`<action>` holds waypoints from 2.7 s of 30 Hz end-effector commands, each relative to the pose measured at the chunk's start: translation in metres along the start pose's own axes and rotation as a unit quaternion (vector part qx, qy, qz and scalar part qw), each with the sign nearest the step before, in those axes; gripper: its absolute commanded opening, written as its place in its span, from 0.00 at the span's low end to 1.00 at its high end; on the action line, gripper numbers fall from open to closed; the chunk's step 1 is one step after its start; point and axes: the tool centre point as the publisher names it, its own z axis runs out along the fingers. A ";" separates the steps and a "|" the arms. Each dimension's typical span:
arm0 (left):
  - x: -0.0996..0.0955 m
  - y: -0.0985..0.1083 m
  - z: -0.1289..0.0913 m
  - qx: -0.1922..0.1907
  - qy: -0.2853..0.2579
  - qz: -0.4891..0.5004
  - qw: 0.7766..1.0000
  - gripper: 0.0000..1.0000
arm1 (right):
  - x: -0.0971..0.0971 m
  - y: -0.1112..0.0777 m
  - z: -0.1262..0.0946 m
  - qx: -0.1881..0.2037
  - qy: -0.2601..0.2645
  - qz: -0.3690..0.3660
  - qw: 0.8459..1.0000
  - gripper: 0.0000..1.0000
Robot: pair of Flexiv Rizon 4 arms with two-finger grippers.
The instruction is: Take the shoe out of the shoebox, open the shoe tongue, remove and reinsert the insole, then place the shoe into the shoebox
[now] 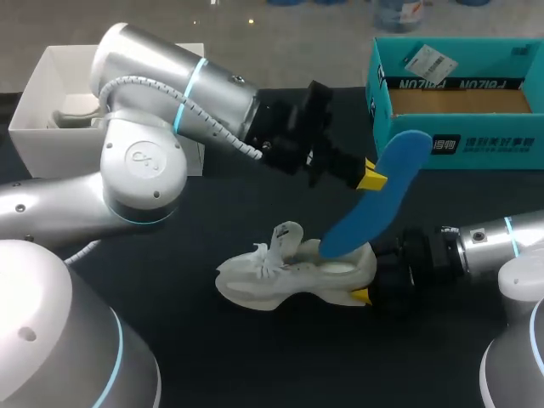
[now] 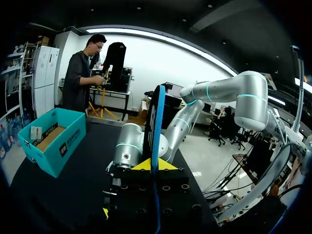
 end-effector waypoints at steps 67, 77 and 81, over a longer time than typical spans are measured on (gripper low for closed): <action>0.140 -0.105 -0.116 0.218 0.172 -0.247 0.928 0.00 | 0.001 0.001 0.001 0.001 -0.001 0.000 1.000 0.00; 0.140 -0.105 -0.116 0.218 0.172 -0.247 0.928 0.00 | 0.001 0.001 0.001 0.001 -0.001 0.000 1.000 0.00; 0.140 -0.105 -0.116 0.218 0.172 -0.247 0.928 0.00 | 0.001 0.001 0.001 0.001 -0.001 0.000 1.000 0.00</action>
